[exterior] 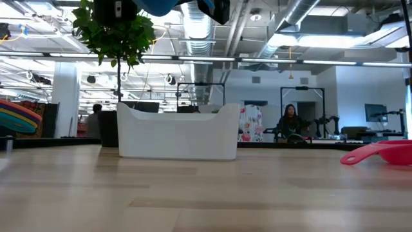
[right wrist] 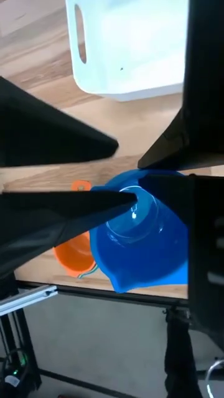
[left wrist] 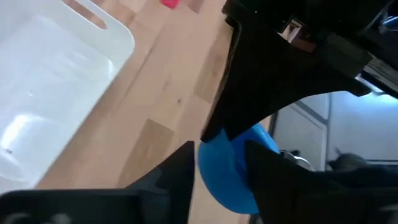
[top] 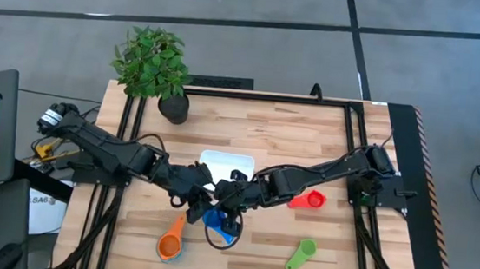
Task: Nest measuring cups in basket
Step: Stack the blue measuring cup into the orange measuring cup
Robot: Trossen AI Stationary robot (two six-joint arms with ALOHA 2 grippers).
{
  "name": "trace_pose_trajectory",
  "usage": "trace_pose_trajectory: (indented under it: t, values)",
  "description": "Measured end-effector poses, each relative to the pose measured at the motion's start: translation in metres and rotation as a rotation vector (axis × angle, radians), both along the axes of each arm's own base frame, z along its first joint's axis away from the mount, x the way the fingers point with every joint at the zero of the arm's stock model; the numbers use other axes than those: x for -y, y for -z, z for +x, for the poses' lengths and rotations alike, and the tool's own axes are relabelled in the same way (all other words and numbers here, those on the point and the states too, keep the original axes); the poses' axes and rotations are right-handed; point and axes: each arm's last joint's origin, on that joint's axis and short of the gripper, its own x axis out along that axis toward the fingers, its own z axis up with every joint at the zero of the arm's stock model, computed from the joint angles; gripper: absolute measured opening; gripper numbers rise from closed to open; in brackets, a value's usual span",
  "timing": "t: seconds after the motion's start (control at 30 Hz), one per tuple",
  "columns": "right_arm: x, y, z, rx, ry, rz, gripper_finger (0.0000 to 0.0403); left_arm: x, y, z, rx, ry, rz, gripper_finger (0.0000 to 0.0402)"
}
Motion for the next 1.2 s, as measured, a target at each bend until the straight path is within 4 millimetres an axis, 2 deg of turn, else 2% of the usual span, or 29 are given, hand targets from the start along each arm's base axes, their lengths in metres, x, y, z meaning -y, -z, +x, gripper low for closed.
trace_pose_trajectory:
  t: [0.27, 0.63, 0.83, 1.07, 1.2]
  values:
    - [0.0, 0.0, 0.0, 0.001, -0.006, -0.009, 0.0018, -0.015, 0.0, 0.005, -0.051, 0.065, -0.135, 0.0012]
    - [-0.001, -0.001, 0.001, 0.019, -0.007, -0.007, 0.0015, -0.018, 0.001, 0.005, -0.088, 0.104, -0.209, 0.0002]
    - [-0.003, -0.002, 0.001, 0.04, -0.034, -0.062, 0.0011, -0.017, 0.001, 0.004, -0.095, 0.112, -0.224, 0.0014]
    - [-0.003, -0.003, 0.001, 0.047, -0.046, -0.082, 0.0012, -0.016, 0.0, 0.005, -0.05, 0.185, -0.186, 0.0082]
    - [-0.003, -0.003, 0.001, 0.049, -0.046, -0.08, 0.001, -0.018, 0.0, 0.005, -0.065, 0.246, -0.224, 0.0117]
